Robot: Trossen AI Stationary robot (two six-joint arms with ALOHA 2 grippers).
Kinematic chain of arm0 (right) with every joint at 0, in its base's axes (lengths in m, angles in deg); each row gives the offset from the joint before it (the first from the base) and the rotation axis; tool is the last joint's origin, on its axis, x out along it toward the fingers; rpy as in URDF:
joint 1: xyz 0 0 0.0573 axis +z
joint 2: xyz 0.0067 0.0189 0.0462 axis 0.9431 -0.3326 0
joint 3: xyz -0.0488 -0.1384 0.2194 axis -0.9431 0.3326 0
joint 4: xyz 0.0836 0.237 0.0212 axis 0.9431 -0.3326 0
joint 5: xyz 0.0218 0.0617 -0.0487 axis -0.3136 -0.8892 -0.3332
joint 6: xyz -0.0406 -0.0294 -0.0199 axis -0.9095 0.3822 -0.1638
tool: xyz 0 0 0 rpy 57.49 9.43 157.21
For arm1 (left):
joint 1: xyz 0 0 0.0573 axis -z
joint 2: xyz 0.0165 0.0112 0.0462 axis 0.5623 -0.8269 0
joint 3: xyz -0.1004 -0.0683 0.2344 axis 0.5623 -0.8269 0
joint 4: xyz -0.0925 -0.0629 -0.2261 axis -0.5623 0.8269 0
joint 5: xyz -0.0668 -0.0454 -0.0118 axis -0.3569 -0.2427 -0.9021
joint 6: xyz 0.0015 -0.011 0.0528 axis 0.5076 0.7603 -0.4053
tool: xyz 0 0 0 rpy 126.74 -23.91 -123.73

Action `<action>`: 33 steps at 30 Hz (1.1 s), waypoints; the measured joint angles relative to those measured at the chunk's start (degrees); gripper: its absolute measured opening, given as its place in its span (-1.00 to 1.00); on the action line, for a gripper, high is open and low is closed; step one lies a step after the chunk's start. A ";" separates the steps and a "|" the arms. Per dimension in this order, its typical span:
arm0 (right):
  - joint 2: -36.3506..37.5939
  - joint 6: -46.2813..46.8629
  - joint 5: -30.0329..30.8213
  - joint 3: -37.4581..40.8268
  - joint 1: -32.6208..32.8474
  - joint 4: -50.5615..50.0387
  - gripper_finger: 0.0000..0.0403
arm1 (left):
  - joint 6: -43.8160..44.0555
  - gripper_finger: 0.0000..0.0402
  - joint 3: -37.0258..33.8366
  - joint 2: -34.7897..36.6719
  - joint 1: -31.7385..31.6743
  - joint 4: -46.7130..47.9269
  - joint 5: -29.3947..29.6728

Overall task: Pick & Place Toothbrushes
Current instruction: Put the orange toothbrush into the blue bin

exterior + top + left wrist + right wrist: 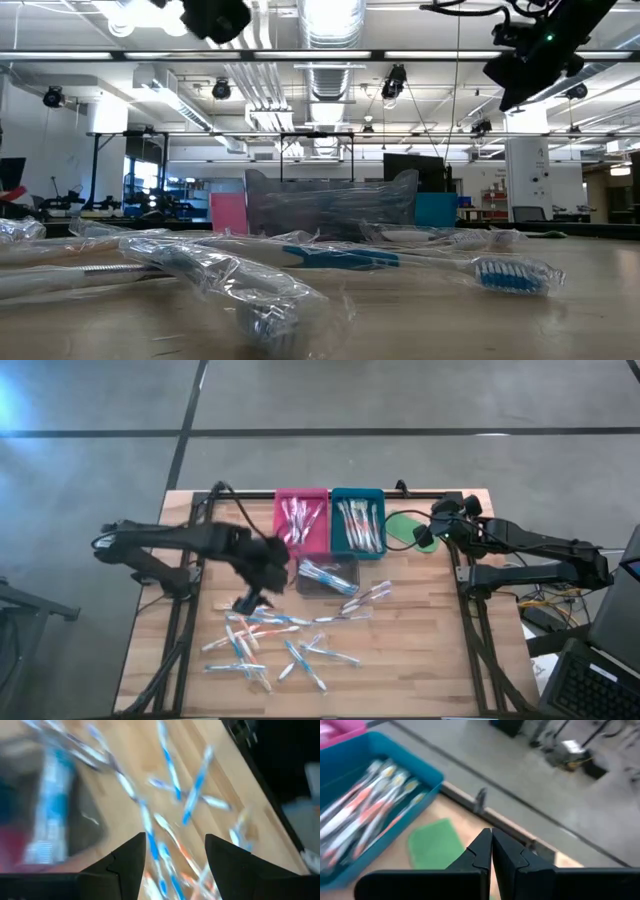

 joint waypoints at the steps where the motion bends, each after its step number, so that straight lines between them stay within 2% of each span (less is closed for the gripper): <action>1: -0.01 -0.03 -1.23 0.30 0.02 0.15 -0.96 | -0.31 0.03 -1.42 0.00 1.26 -0.10 0.20; 8: -0.02 0.77 -2.34 2.01 0.12 1.24 -0.96 | 1.77 -0.09 -9.36 0.04 7.76 3.81 6.11; 15: -0.01 2.78 -2.66 3.12 0.12 1.52 -0.96 | 3.02 -0.17 -16.03 0.04 11.75 5.17 6.51; 25: -0.02 2.78 -2.71 5.29 0.12 2.51 -0.96 | 2.59 -0.18 -25.20 0.04 12.17 5.14 8.43; 33: -0.02 2.76 -2.69 5.34 0.12 2.86 -0.96 | 2.16 -0.18 -30.02 0.04 12.17 2.27 13.20</action>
